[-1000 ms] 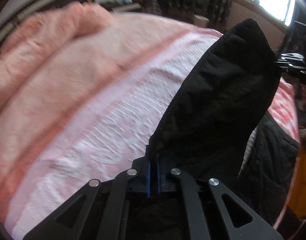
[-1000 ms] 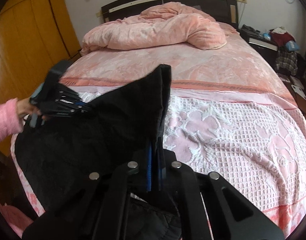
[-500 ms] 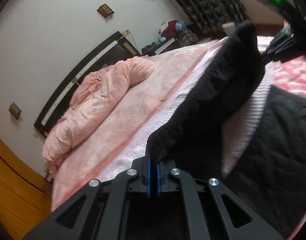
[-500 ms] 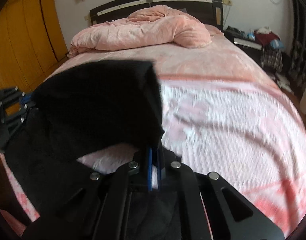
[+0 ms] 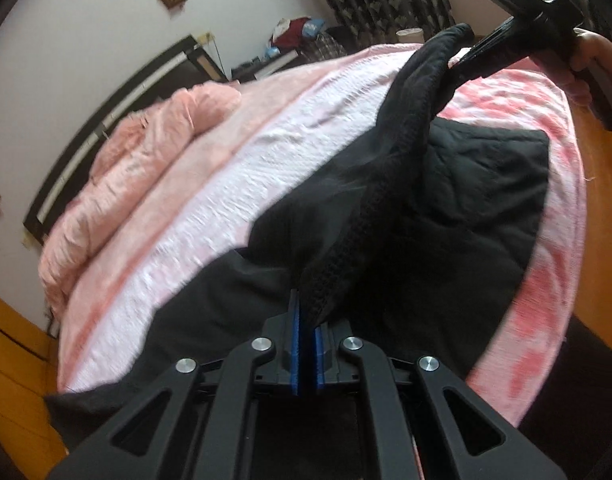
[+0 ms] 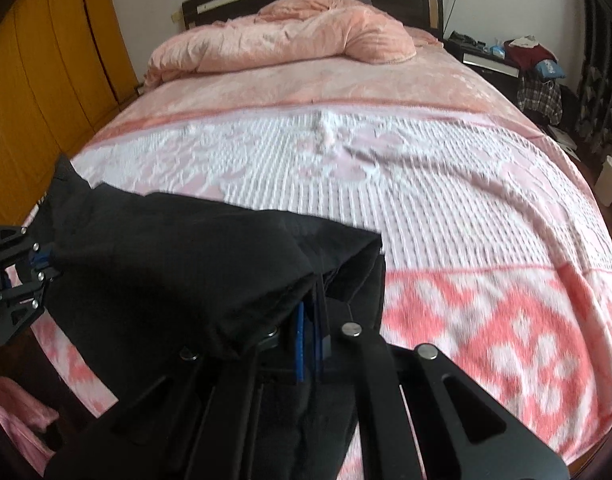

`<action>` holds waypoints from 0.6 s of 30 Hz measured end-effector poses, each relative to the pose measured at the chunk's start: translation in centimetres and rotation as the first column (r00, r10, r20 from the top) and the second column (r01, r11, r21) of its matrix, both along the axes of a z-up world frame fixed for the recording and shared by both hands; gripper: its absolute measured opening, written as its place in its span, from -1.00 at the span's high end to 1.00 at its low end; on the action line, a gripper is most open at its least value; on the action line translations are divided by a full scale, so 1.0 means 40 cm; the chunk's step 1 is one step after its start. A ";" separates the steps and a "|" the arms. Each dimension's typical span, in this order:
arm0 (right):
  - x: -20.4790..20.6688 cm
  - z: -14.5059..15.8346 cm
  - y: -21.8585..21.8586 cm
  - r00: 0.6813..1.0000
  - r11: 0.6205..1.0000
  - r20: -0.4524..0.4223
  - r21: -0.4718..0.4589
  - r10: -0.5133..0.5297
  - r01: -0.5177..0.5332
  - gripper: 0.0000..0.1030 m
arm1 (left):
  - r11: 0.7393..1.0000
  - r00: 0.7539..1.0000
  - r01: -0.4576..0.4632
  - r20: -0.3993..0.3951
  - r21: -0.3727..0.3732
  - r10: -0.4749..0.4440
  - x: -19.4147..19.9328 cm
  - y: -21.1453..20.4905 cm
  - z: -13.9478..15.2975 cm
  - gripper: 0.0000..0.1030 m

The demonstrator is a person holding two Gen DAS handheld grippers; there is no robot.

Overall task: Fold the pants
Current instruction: 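Carry the lifted waistband over toward the pant hems with both grippers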

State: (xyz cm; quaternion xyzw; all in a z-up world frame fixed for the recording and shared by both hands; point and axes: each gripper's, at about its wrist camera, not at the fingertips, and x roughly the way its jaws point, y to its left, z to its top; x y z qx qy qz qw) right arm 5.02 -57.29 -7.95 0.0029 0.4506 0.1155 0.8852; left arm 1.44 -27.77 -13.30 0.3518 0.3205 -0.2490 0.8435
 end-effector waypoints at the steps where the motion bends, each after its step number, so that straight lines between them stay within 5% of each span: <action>1: -0.005 -0.009 0.000 1.000 1.000 -0.011 -0.002 -0.001 0.001 0.95 | 1.000 1.000 -0.003 -0.008 0.001 0.003 -0.002 0.000 -0.007 0.89; 15: -0.073 -0.091 -0.013 0.993 0.998 -0.112 -0.051 -0.033 0.028 0.83 | 0.997 0.990 -0.080 -0.113 0.025 0.082 -0.031 -0.029 -0.126 0.78; 18: -0.111 -0.069 -0.026 0.991 0.995 -0.120 -0.082 -0.065 0.055 0.45 | 0.995 0.986 -0.100 -0.135 0.003 0.099 -0.019 -0.024 -0.123 0.77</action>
